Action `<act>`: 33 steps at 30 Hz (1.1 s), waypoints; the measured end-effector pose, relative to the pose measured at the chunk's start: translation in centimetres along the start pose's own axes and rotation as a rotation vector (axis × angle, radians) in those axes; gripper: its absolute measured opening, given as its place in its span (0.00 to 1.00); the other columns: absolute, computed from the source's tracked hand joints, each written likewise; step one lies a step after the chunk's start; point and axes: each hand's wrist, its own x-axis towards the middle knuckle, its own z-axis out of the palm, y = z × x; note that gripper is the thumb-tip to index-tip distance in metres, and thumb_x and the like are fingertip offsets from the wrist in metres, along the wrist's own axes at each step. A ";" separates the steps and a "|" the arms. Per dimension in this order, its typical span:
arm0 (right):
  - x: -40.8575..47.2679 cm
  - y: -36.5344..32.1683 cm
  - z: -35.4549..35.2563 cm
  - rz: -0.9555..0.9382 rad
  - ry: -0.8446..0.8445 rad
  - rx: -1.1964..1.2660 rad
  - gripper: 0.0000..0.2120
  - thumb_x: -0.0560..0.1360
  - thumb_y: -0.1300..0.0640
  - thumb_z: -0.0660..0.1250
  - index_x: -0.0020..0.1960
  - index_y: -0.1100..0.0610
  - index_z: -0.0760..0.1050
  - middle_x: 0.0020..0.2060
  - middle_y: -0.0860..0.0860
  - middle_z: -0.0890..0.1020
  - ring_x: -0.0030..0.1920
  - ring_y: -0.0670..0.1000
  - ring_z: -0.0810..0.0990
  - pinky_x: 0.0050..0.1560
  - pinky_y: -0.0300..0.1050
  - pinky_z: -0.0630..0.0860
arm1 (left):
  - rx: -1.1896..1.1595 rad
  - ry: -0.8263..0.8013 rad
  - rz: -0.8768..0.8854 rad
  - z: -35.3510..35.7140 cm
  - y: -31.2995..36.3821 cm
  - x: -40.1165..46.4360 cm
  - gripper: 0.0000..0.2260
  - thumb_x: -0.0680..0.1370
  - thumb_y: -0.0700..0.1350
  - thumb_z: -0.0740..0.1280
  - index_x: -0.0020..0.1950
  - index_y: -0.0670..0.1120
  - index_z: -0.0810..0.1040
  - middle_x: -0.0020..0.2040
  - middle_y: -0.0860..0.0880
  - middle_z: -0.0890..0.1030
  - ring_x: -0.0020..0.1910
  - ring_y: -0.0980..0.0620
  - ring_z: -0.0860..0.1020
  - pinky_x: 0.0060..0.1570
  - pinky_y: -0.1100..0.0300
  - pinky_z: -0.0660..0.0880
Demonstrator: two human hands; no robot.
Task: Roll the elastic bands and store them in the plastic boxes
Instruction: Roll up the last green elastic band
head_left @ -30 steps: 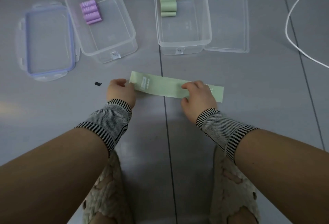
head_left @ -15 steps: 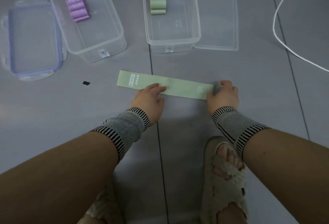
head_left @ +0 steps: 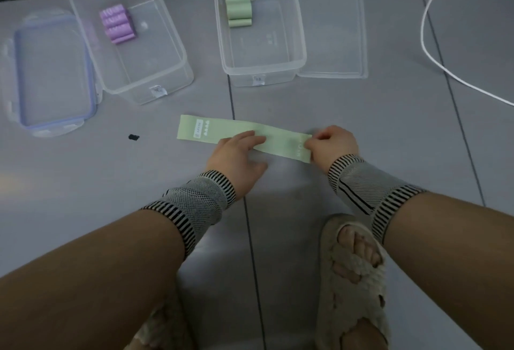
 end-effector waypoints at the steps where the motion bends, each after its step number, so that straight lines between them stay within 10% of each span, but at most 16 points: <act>1: -0.5 -0.9 0.2 0.033 -0.042 0.156 0.05 0.65 0.59 0.71 0.36 0.55 0.74 0.42 0.55 0.82 0.45 0.57 0.81 0.50 0.49 0.78 | -0.014 0.013 0.017 -0.4 0.1 -0.2 0.26 0.72 0.50 0.70 0.70 0.54 0.69 0.72 0.54 0.66 0.70 0.50 0.64 0.68 0.63 0.56; 7: -4.7 -8.8 -0.4 0.011 -0.328 0.681 0.11 0.72 0.71 0.62 0.42 0.56 0.69 0.40 0.58 0.77 0.39 0.56 0.79 0.36 0.47 0.78 | -0.116 0.090 0.075 -5.5 0.9 -1.7 0.40 0.67 0.52 0.76 0.74 0.50 0.61 0.72 0.51 0.66 0.70 0.52 0.64 0.67 0.64 0.56; 13: -10.9 -17.4 -5.8 -0.364 -0.488 0.469 0.11 0.72 0.70 0.63 0.45 0.55 0.71 0.37 0.54 0.76 0.35 0.51 0.78 0.35 0.45 0.76 | -0.128 0.048 0.161 -16.1 3.8 -4.9 0.35 0.69 0.41 0.72 0.73 0.51 0.60 0.66 0.50 0.70 0.63 0.50 0.71 0.58 0.64 0.67; 21: -19.2 -24.5 -13.7 -0.866 -0.373 -0.281 0.13 0.70 0.63 0.70 0.42 0.48 0.70 0.35 0.46 0.81 0.36 0.48 0.80 0.44 0.47 0.79 | -0.311 0.166 0.252 -27.0 11.5 -11.5 0.20 0.75 0.38 0.65 0.66 0.49 0.72 0.62 0.53 0.77 0.63 0.58 0.73 0.66 0.58 0.67; 27: -25.9 -25.8 -17.9 -0.904 -0.272 -0.124 0.12 0.70 0.64 0.70 0.41 0.50 0.70 0.34 0.49 0.80 0.34 0.47 0.77 0.40 0.43 0.77 | -0.454 0.281 0.206 -28.3 15.4 -18.3 0.07 0.75 0.39 0.67 0.48 0.51 0.78 0.41 0.53 0.81 0.42 0.56 0.78 0.44 0.72 0.72; 33: -31.6 -24.7 -19.5 -0.809 -0.162 0.265 0.10 0.70 0.63 0.72 0.42 0.51 0.72 0.36 0.51 0.81 0.36 0.48 0.78 0.43 0.43 0.76 | -0.449 0.459 0.157 -28.7 16.7 -24.7 0.05 0.73 0.41 0.69 0.41 0.51 0.79 0.36 0.56 0.80 0.36 0.57 0.77 0.48 0.58 0.77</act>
